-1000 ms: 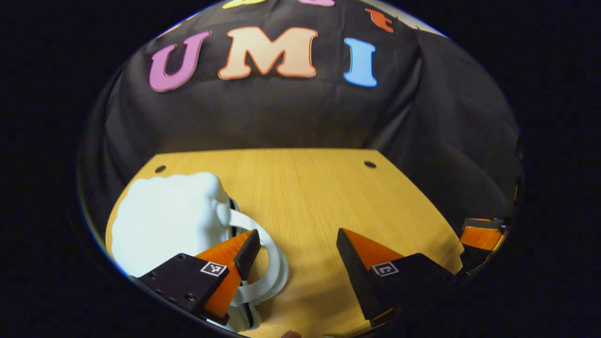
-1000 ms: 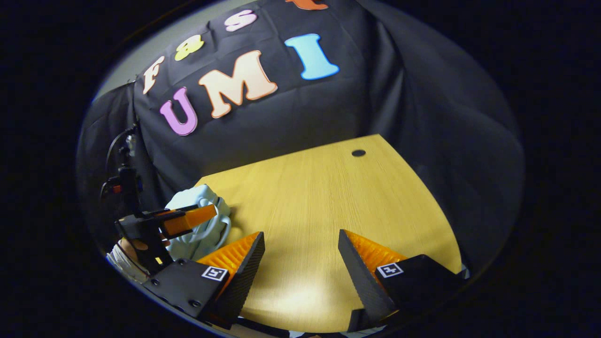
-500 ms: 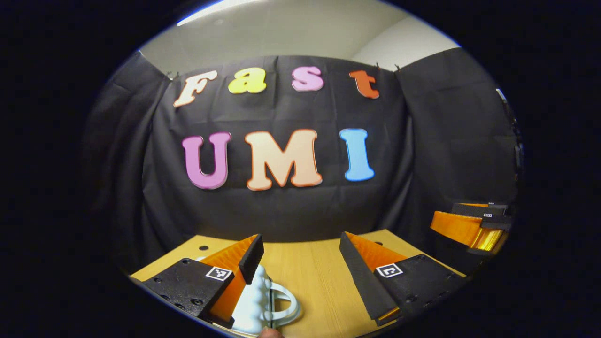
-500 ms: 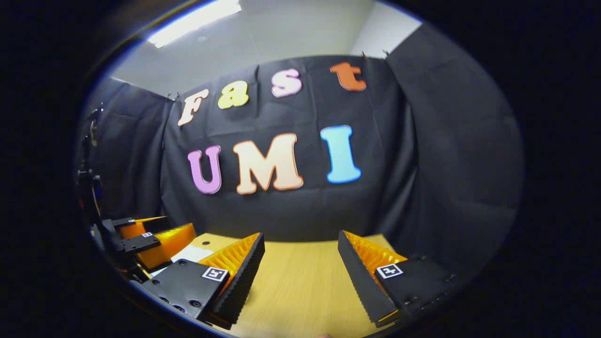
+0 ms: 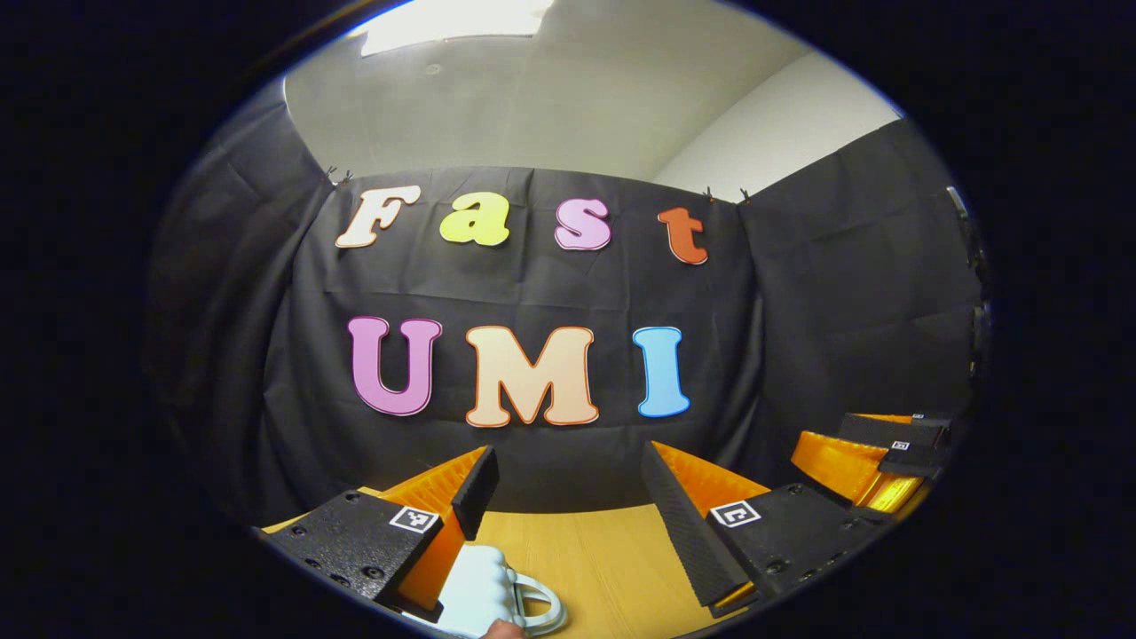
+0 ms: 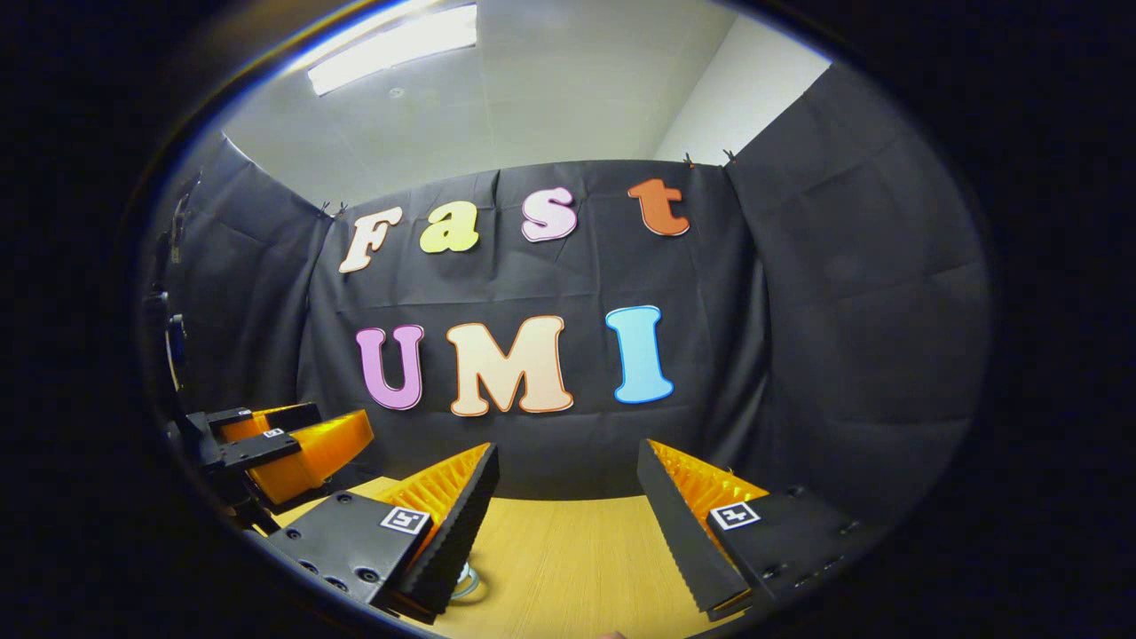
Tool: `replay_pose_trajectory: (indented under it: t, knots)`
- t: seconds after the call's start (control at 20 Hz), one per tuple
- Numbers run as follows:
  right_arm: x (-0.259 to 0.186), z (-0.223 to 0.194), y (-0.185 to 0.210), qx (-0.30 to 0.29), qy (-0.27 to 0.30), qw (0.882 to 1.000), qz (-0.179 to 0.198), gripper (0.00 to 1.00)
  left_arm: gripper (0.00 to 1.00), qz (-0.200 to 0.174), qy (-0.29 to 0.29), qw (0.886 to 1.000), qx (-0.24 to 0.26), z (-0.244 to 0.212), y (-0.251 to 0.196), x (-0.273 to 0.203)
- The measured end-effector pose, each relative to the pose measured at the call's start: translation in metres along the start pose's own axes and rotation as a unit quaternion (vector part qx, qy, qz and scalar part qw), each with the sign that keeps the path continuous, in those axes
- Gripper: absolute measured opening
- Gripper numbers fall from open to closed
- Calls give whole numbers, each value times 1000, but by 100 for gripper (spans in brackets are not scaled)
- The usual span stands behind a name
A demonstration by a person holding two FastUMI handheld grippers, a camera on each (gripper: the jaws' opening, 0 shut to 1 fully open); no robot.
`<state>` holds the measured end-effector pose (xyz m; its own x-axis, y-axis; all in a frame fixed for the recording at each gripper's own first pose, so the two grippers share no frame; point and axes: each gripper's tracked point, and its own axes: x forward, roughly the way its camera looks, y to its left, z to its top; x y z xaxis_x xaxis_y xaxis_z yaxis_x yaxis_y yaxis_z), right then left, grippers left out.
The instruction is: First open the suitcase, pack the skin care products into it, and then close the suitcase.
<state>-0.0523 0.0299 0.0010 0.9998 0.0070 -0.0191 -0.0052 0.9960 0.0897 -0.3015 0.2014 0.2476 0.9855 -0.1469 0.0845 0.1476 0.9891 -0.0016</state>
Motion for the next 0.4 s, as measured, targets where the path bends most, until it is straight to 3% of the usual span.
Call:
replay_pose_trajectory:
  t: [0.4]
  knots:
    - [-19,10,12,1,-16,1000,-23,98,95,-3,35,999,-6,-18,14,-12]
